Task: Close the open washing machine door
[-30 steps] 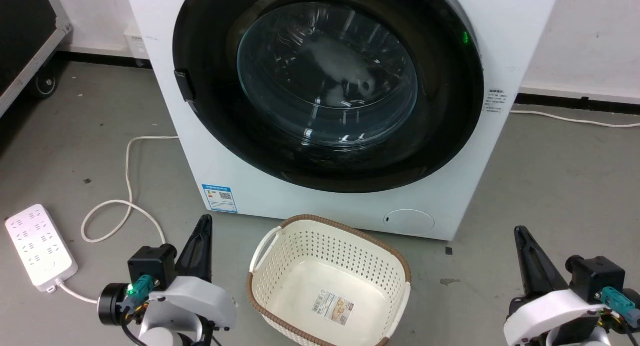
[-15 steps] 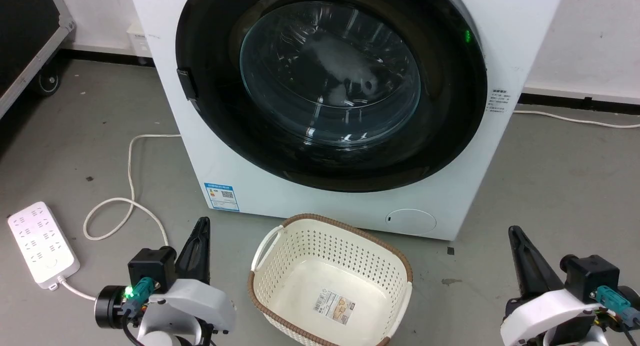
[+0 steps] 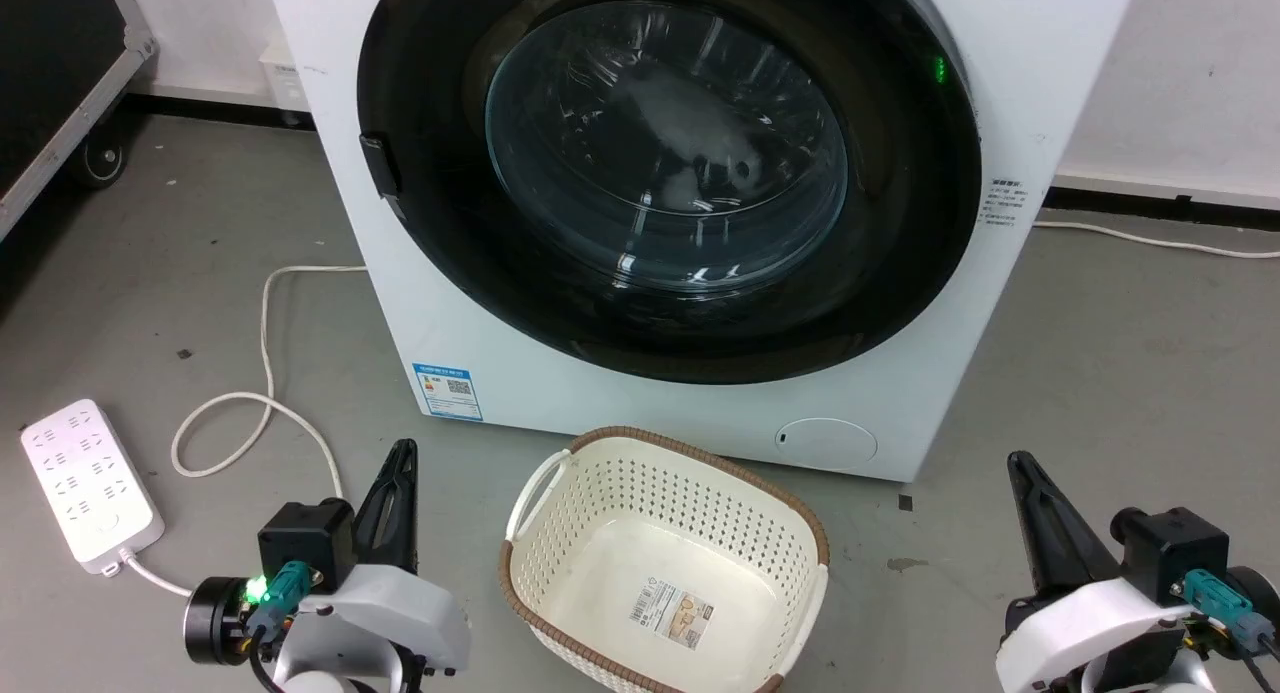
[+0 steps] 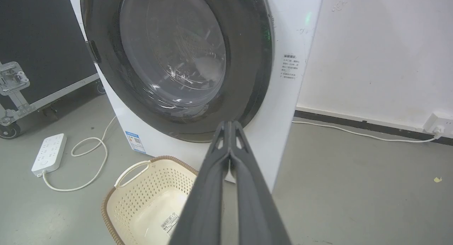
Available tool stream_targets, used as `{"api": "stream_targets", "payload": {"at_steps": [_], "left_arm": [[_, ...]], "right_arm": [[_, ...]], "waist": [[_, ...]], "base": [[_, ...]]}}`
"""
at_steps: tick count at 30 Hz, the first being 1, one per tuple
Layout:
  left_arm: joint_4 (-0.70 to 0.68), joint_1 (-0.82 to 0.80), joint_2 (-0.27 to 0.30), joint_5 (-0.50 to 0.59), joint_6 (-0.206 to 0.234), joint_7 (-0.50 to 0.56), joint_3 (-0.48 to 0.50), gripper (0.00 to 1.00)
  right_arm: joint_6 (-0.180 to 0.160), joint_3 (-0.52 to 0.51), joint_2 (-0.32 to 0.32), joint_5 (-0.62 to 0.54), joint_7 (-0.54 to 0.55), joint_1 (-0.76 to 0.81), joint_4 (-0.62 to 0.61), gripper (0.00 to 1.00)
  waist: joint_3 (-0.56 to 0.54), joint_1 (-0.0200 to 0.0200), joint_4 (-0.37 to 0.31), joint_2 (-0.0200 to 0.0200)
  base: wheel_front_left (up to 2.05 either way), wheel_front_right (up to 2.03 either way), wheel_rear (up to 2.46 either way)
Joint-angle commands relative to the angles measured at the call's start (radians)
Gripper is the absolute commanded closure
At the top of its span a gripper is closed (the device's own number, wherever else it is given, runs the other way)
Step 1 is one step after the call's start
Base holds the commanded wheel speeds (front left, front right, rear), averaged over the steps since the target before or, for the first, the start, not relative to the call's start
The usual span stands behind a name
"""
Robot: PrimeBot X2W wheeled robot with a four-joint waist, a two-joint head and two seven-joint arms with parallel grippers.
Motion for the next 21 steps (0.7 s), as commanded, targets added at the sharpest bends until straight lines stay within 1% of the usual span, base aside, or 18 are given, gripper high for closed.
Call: {"api": "stream_targets", "payload": {"at_steps": [1, 21], "left_arm": [[-0.010, 0.018, -0.002, 0.012, 0.004, 0.005, 0.005, 1.00], [-0.058, 0.046, -0.011, 0.056, 0.013, 0.034, 0.019, 1.00]], "right_arm": [[0.000, 0.004, 0.000, -0.008, 0.003, 0.017, -0.011, 1.00], [-0.001, 0.022, 0.000, -0.025, 0.030, 0.027, -0.044, 1.00]], "waist": [[0.000, 0.0000, 0.001, 0.0000], [0.003, 0.0000, 0.010, 0.0000]], "base": [[0.00, 0.00, 0.00], [0.00, 0.00, 0.00]]}}
